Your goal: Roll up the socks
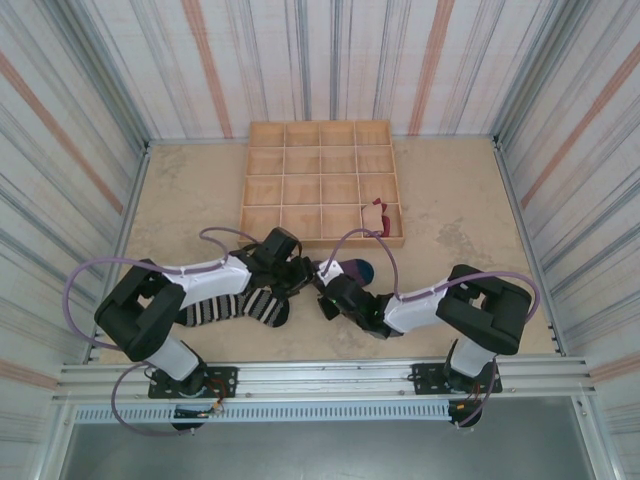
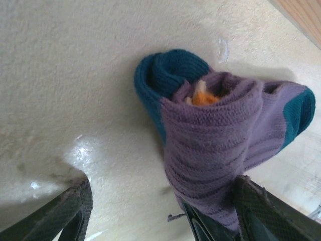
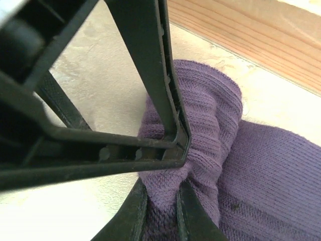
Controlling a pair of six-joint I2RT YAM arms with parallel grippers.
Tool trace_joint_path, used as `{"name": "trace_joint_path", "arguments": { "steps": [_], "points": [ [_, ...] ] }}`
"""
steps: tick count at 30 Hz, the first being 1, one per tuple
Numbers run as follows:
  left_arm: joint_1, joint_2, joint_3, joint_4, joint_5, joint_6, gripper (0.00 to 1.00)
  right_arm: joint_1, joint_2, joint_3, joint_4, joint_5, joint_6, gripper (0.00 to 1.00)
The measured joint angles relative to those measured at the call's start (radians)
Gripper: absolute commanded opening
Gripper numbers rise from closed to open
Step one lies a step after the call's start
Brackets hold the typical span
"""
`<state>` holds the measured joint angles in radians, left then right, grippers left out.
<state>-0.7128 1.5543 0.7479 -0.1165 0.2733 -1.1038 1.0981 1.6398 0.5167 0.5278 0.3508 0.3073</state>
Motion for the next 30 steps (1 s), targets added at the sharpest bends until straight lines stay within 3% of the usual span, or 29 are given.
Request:
{"name": "trace_joint_path", "arguments": {
  "steps": [10, 24, 30],
  "points": [
    [0.006, -0.051, -0.050, 0.016, 0.014, -0.019, 0.75, -0.037, -0.011, -0.034, 0.058, -0.068, 0.035, 0.00],
    [0.013, -0.142, -0.077, 0.013, -0.005, -0.026, 0.74, -0.317, -0.093, -0.093, 0.034, -0.560, 0.208, 0.00],
    [0.013, -0.142, -0.077, 0.013, -0.008, -0.026, 0.73, -0.402, -0.153, -0.150, 0.010, -0.709, 0.309, 0.00]
  ]
}}
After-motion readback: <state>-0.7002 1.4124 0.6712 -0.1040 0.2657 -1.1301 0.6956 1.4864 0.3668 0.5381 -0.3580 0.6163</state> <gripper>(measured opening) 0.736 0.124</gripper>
